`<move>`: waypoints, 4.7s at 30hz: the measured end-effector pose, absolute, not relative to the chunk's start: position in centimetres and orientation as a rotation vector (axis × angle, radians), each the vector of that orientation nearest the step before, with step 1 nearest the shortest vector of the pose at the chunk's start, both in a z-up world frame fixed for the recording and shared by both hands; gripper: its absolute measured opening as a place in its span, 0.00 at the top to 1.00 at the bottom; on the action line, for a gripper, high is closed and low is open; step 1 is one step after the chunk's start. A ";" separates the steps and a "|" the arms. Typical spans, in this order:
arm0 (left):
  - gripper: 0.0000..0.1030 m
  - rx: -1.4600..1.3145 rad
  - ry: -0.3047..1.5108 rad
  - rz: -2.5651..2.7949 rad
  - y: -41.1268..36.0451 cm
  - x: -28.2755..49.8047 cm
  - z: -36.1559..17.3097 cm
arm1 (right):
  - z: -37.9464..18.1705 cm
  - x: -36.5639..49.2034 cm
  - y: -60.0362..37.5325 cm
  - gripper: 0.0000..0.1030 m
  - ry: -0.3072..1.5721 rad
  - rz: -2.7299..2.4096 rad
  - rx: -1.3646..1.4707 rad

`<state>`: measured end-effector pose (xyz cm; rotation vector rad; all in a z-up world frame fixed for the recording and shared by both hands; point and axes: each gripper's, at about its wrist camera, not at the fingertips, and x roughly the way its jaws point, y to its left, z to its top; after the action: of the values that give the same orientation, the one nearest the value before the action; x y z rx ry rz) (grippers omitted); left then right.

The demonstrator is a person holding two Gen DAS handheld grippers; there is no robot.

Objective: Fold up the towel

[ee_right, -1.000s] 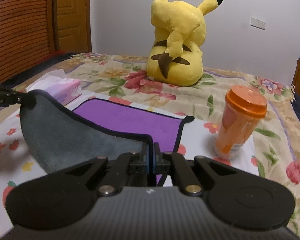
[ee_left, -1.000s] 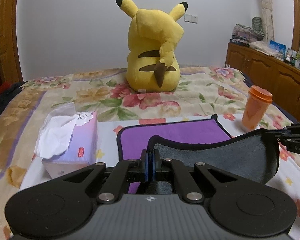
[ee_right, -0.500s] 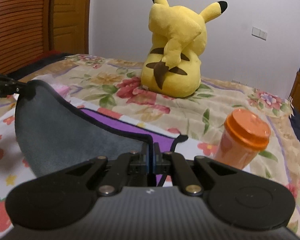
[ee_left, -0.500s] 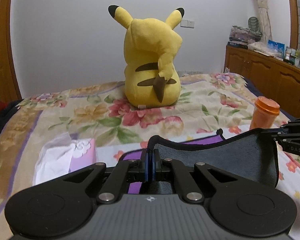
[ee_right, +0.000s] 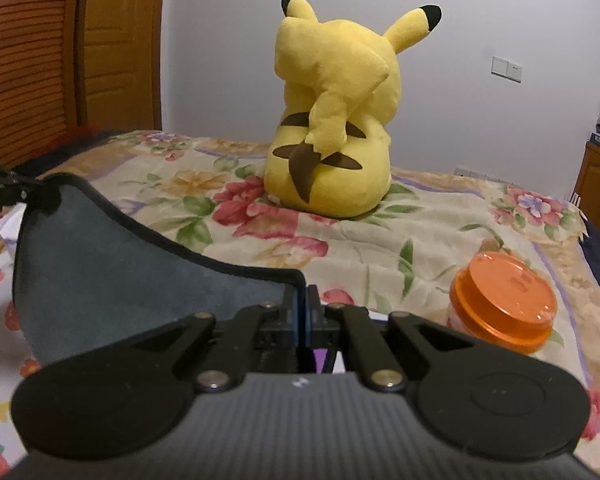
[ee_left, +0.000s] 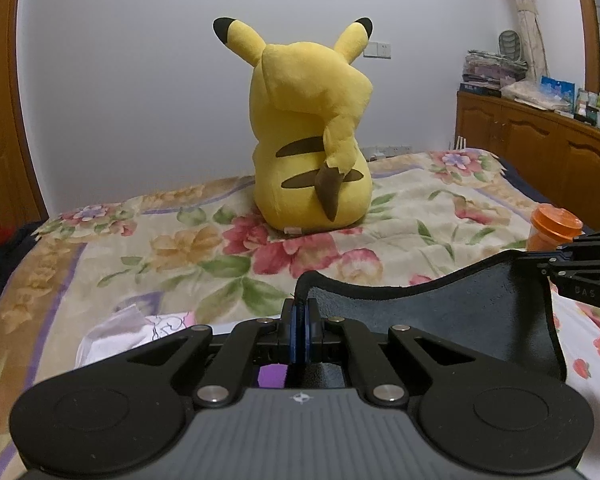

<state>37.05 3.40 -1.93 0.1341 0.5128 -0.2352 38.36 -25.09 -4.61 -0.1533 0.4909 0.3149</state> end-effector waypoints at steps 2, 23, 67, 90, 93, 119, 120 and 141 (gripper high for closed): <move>0.93 0.131 0.516 -0.231 3.3 37.7 -2.1 | -4.7 38.9 -25.0 0.96 0.488 0.310 -0.161; 0.93 0.128 0.626 -0.139 4.3 43.9 -9.5 | -10.9 43.9 -23.8 0.96 0.559 0.266 -0.196; 0.14 0.087 0.620 -0.184 2.8 29.7 -1.1 | -3.3 32.8 -26.1 0.20 0.599 0.271 -0.047; 0.00 0.078 0.586 -0.182 2.8 17.9 5.1 | 1.1 22.2 -26.8 0.00 0.586 0.249 -0.022; 0.00 0.065 0.585 -0.185 2.7 16.8 6.1 | 2.0 20.8 -26.9 0.00 0.576 0.246 -0.008; 0.00 0.031 0.653 -0.159 1.7 8.8 2.7 | 2.2 13.4 -27.0 0.00 0.562 0.244 0.021; 0.00 0.033 0.656 -0.156 1.6 8.6 2.4 | 1.9 13.2 -27.0 0.00 0.566 0.243 0.022; 0.00 0.020 0.691 -0.133 1.3 5.2 -1.9 | -2.1 9.2 -25.1 0.00 0.608 0.230 0.022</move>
<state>5.20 1.27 -1.86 0.0195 0.6914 -0.1330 9.19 -25.14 -2.08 0.0224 0.6084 0.2303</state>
